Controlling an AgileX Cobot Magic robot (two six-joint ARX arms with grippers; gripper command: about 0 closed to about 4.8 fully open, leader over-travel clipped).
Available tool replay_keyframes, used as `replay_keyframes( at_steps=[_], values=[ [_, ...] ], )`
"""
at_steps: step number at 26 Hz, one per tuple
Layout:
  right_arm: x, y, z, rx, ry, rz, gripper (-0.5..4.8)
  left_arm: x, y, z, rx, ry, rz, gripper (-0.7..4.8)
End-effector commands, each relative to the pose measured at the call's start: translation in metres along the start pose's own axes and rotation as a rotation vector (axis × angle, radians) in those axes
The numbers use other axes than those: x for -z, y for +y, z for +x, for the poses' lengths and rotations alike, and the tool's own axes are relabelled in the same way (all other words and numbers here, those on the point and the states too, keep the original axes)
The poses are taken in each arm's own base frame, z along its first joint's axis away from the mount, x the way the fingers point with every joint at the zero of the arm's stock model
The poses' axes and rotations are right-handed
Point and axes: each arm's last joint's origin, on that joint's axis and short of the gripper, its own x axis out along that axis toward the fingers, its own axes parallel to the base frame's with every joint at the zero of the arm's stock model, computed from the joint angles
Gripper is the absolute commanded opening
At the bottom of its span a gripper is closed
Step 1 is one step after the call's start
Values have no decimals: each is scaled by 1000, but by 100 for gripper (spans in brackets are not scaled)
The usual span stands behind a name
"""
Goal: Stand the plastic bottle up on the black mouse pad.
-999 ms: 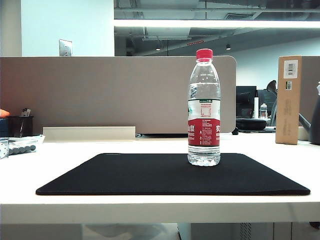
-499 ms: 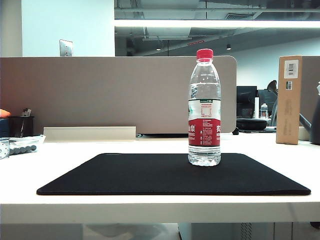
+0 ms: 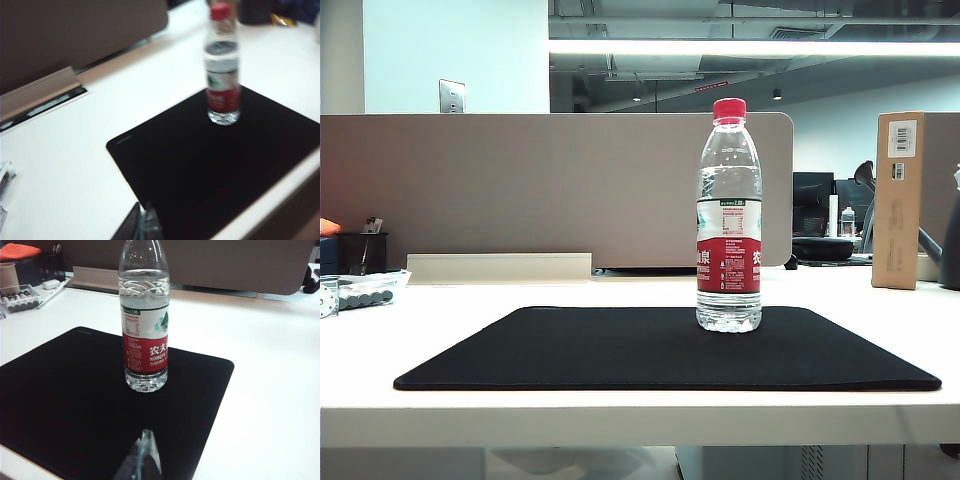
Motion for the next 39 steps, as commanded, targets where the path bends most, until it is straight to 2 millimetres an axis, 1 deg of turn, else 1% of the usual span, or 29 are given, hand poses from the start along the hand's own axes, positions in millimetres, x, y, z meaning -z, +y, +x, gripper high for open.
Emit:
replay_keyframes(
  at_steps=[1, 2, 3, 4, 5, 6, 8, 13, 15, 17, 21, 30, 33, 39],
  values=[
    [1, 0, 0, 1, -6, -2, -1, 24, 11, 24, 52, -154, -104, -4],
    [1, 0, 0, 2, -7, -2, -1, 34, 15, 29, 47, -177, -138, -4],
    [0, 0, 0, 2, -8, -2, -1, 49, 21, 33, 19, -192, -188, -4],
    [1, 0, 0, 0, -6, -2, -1, 65, 26, 35, -47, -183, -237, -4],
    [0, 0, 0, 1, -7, -2, -1, 71, 27, 36, -82, -172, -245, -4],
    [1, 0, 0, 2, -6, -2, -1, 83, 29, 36, -132, -152, -252, -4],
    [0, 0, 0, 1, -7, -2, -1, 91, 30, 36, -182, -138, -259, -4],
    [1, 0, 0, 1, -6, -2, -1, 120, 32, 33, -431, -123, -279, -4],
    [1, 0, 0, 1, -7, -2, -1, 128, 30, 33, -480, -139, -276, -4],
    [1, 0, 0, 1, -6, -2, -1, 137, 29, 36, -482, -133, -278, -4],
    [1, 0, 0, 0, -7, -2, -1, 141, 24, 40, -466, -69, -276, -4],
    [0, 0, 0, 1, -7, -2, -1, 140, 23, 41, -477, -64, -236, -4],
    [1, 0, 0, 1, -7, -2, -1, 138, 23, 40, -482, -86, -213, -4],
    [1, 0, 0, 1, -7, -2, -1, 137, 24, 40, -509, -101, -223, -4]
  ],
)
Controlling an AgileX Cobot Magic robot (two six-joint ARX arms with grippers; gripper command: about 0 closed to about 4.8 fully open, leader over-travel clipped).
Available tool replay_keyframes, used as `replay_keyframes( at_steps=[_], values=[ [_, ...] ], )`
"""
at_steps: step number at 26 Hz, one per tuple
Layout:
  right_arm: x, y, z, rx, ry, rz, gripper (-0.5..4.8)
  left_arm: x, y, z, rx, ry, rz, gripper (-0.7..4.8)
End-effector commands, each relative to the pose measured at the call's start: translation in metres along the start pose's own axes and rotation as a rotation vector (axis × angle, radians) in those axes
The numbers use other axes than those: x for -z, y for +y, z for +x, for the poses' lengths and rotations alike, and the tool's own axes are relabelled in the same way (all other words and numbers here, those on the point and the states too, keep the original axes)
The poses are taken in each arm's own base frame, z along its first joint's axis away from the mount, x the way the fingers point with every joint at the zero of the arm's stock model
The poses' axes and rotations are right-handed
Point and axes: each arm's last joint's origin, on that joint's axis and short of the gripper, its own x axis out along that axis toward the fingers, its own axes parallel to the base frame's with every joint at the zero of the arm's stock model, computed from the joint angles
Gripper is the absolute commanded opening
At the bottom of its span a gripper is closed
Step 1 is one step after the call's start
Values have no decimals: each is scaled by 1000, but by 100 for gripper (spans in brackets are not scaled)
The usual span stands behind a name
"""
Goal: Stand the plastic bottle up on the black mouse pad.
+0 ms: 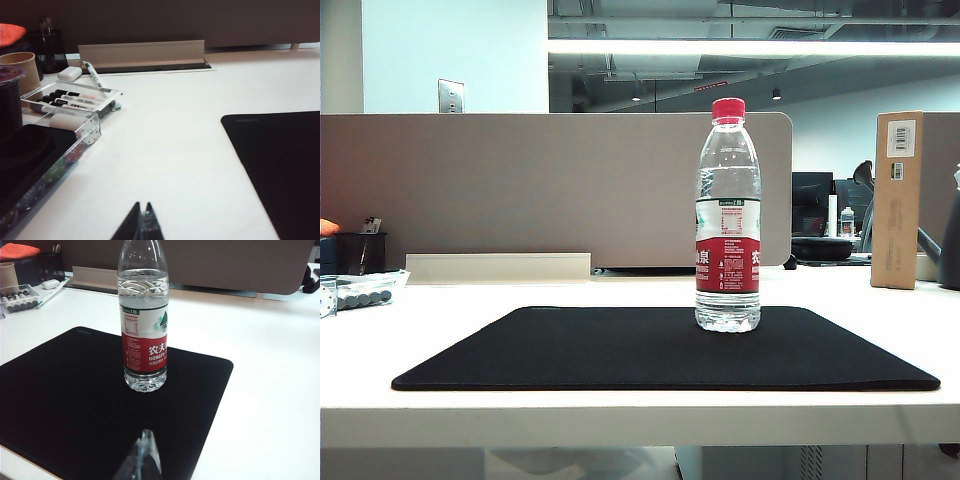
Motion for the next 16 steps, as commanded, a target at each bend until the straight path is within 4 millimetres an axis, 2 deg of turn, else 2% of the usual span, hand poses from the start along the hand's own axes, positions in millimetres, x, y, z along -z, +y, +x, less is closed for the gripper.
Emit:
replay_keyframes(
  at_steps=[1, 16],
  values=[
    [1, 0, 0, 1, -7, -1, -1, -3, 1, 0, -30, -19, -12, -4],
    [0, 0, 0, 1, -7, -1, -1, -4, 1, 0, -30, -29, -19, -4]
  ],
)
